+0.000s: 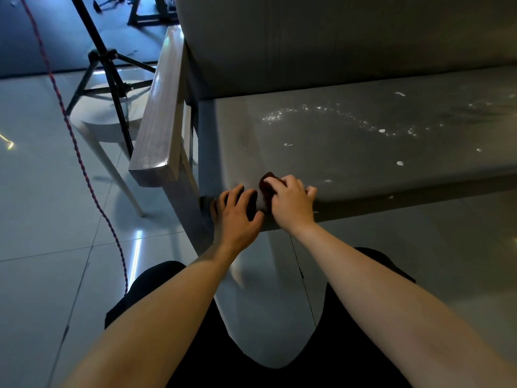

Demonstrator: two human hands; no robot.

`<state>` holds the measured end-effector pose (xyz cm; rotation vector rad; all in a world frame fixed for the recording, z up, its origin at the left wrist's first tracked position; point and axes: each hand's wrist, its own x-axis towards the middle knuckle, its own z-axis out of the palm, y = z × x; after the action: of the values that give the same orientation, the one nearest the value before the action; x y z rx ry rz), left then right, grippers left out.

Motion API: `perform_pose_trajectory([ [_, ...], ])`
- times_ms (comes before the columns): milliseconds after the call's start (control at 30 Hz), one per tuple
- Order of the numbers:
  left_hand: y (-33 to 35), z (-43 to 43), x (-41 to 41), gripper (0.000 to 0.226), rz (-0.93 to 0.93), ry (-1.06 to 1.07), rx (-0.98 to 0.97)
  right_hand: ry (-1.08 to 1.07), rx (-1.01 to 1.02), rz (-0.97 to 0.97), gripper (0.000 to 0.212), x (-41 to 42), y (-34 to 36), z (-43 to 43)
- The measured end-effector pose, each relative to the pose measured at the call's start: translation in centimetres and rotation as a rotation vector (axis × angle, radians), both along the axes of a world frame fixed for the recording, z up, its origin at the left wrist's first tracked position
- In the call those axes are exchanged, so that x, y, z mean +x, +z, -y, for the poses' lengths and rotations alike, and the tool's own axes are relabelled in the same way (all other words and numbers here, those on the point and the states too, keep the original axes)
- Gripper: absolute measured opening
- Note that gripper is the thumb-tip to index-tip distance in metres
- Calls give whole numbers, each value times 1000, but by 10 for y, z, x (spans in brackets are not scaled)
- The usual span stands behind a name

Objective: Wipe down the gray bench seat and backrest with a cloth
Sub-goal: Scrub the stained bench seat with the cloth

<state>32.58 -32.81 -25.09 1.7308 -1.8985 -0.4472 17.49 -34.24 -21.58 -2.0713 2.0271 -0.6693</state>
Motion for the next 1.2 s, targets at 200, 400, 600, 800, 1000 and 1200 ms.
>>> perform_pose_trajectory([
  [200, 2, -3, 3, 57, -11, -15, 18, -396, 39, 63, 46, -78, -2, 9],
  [400, 5, 0, 3, 53, -39, 2, 64, -271, -4, 179, 38, -19, -6, -5],
  [600, 4, -4, -5, 53, 85, -19, 25, 11, -63, 10, 43, -12, -10, -16],
  [800, -8, -6, 2, 49, 126, -40, -7, -457, 37, 82, 49, -91, 1, 14],
  [1000, 10, -10, -7, 48, 167, -1, 40, -441, -11, 224, 41, -43, -5, -3],
  [1200, 23, 0, -26, 48, 274, -66, 17, -161, -64, 213, 41, 8, -19, -30],
])
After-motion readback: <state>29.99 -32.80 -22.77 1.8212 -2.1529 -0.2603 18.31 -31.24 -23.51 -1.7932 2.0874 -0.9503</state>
